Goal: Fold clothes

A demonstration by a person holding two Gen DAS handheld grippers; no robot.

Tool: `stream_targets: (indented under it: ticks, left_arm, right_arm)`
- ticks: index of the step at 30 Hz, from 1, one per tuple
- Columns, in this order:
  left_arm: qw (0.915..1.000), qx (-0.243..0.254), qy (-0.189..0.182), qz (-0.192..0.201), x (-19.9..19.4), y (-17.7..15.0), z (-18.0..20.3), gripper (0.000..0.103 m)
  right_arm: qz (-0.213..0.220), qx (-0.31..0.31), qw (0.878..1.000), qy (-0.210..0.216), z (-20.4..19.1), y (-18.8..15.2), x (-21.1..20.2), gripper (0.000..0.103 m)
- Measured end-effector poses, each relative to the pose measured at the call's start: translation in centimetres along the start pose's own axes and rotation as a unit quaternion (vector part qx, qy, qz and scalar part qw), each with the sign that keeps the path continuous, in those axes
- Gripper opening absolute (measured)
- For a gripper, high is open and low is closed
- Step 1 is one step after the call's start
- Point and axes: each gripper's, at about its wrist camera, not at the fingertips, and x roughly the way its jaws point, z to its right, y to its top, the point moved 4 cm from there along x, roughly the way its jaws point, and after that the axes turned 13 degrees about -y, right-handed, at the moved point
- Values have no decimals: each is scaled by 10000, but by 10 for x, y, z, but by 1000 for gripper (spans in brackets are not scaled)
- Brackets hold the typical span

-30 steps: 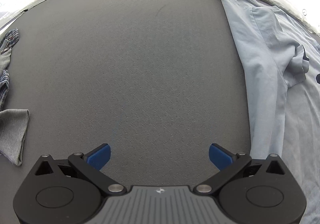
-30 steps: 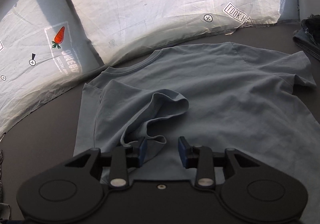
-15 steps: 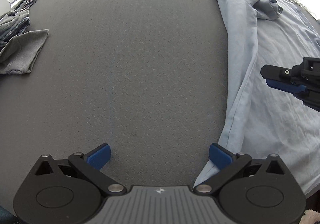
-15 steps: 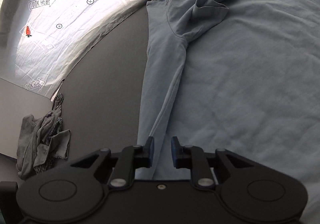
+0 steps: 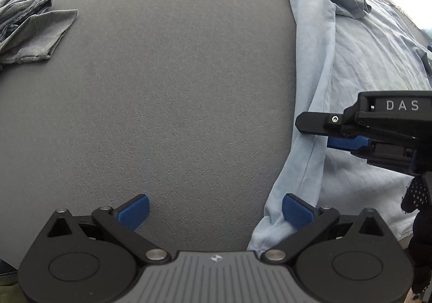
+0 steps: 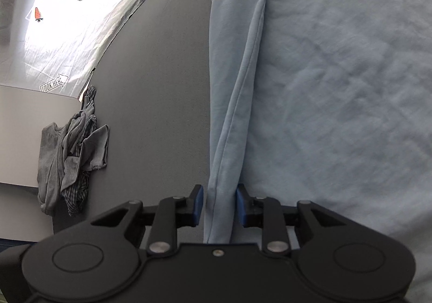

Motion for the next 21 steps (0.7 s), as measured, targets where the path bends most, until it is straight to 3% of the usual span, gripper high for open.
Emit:
stream_targets:
  ticks: [1,6,9,10,12,14,17,21]
  left_arm:
    - [10000,-5,-20,11,-1,0,1,103]
    - [9986,-224,-345,329,-21,3,0,103]
    - [9976,-339,-370,482,-27,5,-1,103]
    - [9977,-364,-352,449,-23,4,0,103]
    - [9979,-412,-323,372,-16,3,3,103]
    - [9982,-437,-352,225,-8,-1,10,103]
    - [9988,-214,-442,87,1,-3,28,103]
    - [9988,150,-451,-70,11,-5,53,103]
  right_arm:
    - [2,-20,10000,7,1,-1,-1,7]
    - [187,411,9975,552,32,4,-28,4]
    - [446,1063,9925,409,76,11,-46,4]
    - [541,1193,9912,166,91,13,-49,5]
    - [637,1389,9878,-286,116,15,-53,9]
    - [582,1569,9851,-389,132,13,-55,12]
    - [542,1684,9841,-146,135,6,-59,28]
    - [371,1402,9893,-142,131,1,-58,29]
